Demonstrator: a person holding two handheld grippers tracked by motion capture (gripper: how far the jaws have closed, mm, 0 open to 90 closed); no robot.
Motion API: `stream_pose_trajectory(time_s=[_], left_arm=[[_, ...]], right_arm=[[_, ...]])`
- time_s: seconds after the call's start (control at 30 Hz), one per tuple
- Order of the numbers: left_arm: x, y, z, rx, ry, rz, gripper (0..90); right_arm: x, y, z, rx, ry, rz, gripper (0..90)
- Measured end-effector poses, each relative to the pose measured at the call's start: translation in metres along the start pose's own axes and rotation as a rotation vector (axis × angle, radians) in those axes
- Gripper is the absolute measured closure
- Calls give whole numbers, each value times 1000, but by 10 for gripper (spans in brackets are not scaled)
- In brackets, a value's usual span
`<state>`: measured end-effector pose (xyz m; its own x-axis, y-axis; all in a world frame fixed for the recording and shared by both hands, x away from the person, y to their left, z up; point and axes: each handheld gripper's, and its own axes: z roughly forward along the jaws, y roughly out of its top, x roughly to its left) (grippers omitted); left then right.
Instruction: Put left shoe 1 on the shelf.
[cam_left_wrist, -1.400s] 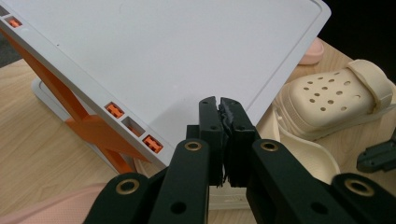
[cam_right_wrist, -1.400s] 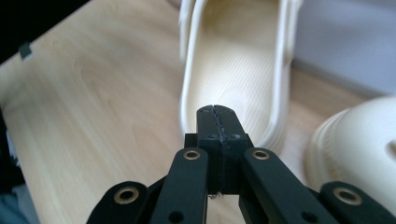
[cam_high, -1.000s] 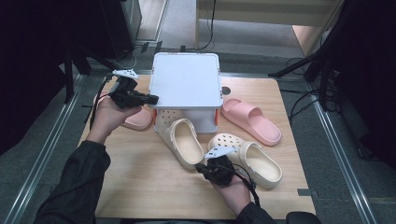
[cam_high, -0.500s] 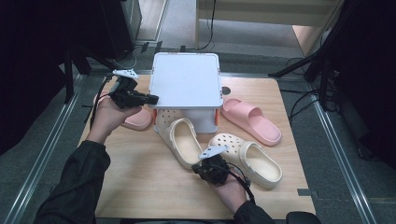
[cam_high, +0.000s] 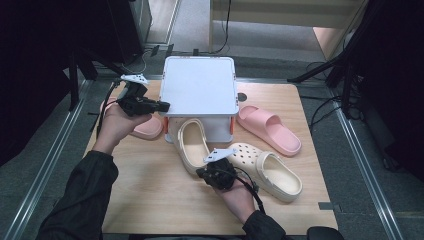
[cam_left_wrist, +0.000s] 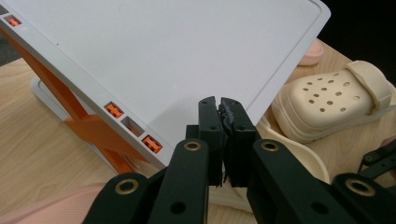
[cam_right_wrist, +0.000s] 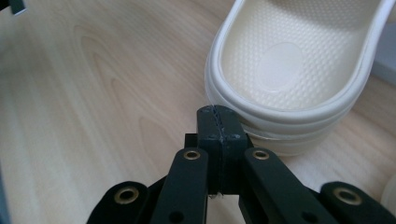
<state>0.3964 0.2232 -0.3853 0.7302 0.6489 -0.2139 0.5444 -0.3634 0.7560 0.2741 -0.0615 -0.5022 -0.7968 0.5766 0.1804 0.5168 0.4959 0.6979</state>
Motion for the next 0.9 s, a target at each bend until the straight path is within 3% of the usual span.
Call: stream_pose_trajectory(time_s=[0.47, 0.9], left_arm=[[-1, 0, 1, -1, 0, -3, 874], [-1, 1, 2, -2, -2, -3, 875]], right_arm=[[-13, 35, 35, -18, 4, 29, 900], [-15, 63, 64, -33, -35, -15, 900]])
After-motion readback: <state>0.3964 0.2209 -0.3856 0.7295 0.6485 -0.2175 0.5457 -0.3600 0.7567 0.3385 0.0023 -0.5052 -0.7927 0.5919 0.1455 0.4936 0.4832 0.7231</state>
